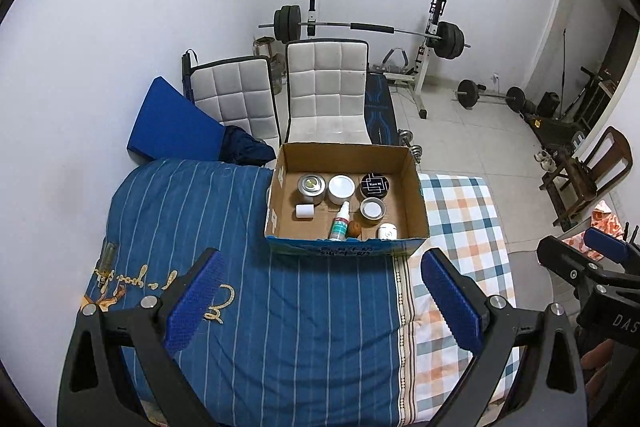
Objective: Organize rigid objects
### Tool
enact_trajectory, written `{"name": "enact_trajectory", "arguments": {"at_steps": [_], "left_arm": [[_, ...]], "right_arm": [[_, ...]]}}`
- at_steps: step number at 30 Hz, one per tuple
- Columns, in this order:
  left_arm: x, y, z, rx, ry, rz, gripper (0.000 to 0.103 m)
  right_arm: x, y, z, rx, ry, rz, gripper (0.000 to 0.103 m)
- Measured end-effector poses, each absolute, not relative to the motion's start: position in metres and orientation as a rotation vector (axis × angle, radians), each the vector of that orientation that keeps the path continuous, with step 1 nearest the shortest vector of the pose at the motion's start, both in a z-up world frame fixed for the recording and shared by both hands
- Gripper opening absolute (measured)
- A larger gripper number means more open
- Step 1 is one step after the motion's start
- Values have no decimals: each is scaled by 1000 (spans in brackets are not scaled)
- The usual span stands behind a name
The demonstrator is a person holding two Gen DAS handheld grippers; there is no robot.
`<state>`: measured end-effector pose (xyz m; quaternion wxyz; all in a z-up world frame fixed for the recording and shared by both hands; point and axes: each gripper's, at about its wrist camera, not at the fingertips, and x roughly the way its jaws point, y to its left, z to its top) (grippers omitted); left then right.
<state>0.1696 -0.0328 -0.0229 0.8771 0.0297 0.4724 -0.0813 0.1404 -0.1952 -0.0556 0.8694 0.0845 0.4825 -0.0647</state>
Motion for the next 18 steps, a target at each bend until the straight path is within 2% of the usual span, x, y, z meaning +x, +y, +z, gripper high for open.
{"name": "enact_trajectory", "arguments": {"at_steps": [18], "left_arm": [[164,-36,-20,71,972,-159,101]], "right_arm": [[133,-195,-56,160,1004,-156,102]]}}
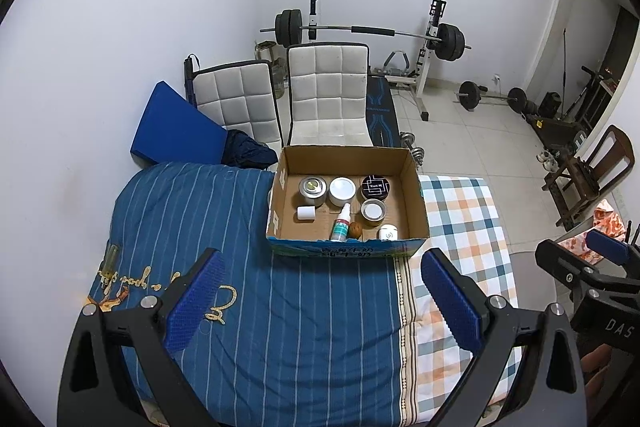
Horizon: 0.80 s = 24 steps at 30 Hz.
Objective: Organize rigid objects
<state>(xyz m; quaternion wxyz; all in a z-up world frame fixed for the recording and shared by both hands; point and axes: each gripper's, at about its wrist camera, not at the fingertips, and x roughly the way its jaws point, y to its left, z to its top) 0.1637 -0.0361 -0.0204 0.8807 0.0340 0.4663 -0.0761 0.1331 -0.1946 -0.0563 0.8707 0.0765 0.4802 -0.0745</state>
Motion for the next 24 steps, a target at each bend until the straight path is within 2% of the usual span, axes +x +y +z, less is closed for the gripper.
{"name": "enact_trajectory", "arguments": {"at_steps": [24], "left_arm": [[157,-35,-19,79,946,-150,101]], "right_arm": [[127,-191,-46,120,957,-219,102]]}}
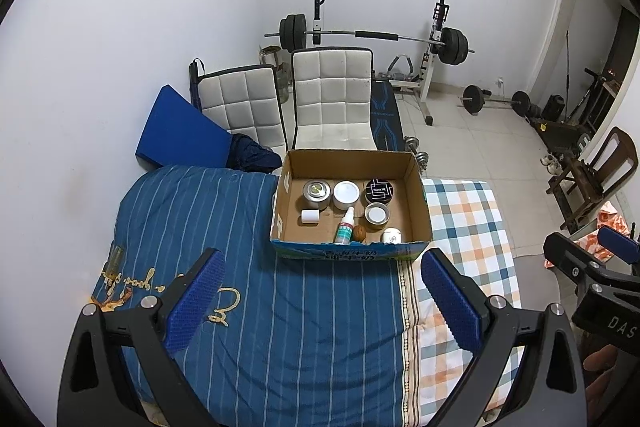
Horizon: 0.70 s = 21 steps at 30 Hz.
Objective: Organize rigid objects
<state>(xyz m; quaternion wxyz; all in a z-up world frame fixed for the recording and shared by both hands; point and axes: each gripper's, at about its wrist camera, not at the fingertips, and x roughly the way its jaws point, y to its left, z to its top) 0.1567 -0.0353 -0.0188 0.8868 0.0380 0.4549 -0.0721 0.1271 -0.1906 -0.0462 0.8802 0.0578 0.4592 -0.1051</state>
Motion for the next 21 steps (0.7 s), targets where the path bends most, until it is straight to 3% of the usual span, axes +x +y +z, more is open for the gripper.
{"name": "enact_trajectory", "arguments": {"at_steps": [21], "left_arm": [[156,-35,-15,80,928,-151,101]], "right_arm": [[124,-195,-36,127,915,-253,102]]}}
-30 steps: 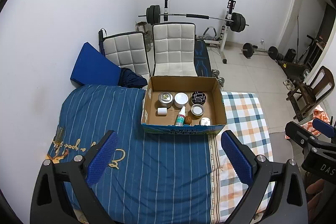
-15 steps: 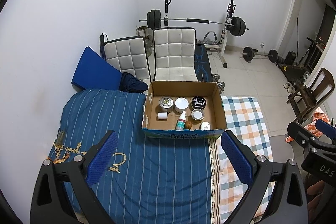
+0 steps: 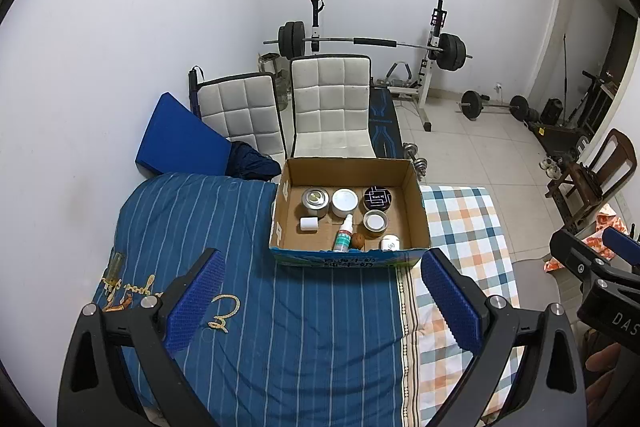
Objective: Organize rigid objects
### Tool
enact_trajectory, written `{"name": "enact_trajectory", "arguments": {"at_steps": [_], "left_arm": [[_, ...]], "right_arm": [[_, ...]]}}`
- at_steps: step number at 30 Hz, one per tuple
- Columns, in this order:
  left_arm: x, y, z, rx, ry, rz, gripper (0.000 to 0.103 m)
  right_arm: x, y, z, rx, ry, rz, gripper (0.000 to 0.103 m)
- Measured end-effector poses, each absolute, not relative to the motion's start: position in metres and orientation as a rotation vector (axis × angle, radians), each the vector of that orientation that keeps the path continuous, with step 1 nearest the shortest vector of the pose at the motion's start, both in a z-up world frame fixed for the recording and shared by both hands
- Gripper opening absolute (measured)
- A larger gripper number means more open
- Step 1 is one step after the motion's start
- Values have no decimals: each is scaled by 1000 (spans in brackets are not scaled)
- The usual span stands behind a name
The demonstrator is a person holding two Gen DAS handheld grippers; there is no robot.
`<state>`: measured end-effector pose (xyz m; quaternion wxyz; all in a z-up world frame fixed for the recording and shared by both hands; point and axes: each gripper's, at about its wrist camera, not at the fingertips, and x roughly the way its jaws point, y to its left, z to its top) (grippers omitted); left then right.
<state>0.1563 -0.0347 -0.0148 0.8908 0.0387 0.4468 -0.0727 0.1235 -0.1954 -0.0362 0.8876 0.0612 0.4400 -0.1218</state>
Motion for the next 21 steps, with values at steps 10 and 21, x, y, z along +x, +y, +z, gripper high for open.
{"name": "enact_trajectory", "arguments": {"at_steps": [10,21], "left_arm": [[156,-38,-10,84,930,-165,101],[156,-39,-10,86,925,-164,101]], "right_arm": [[124,-197,-32,135,912,-253,102],[126,-196,-29,134,914,-255,102]]}}
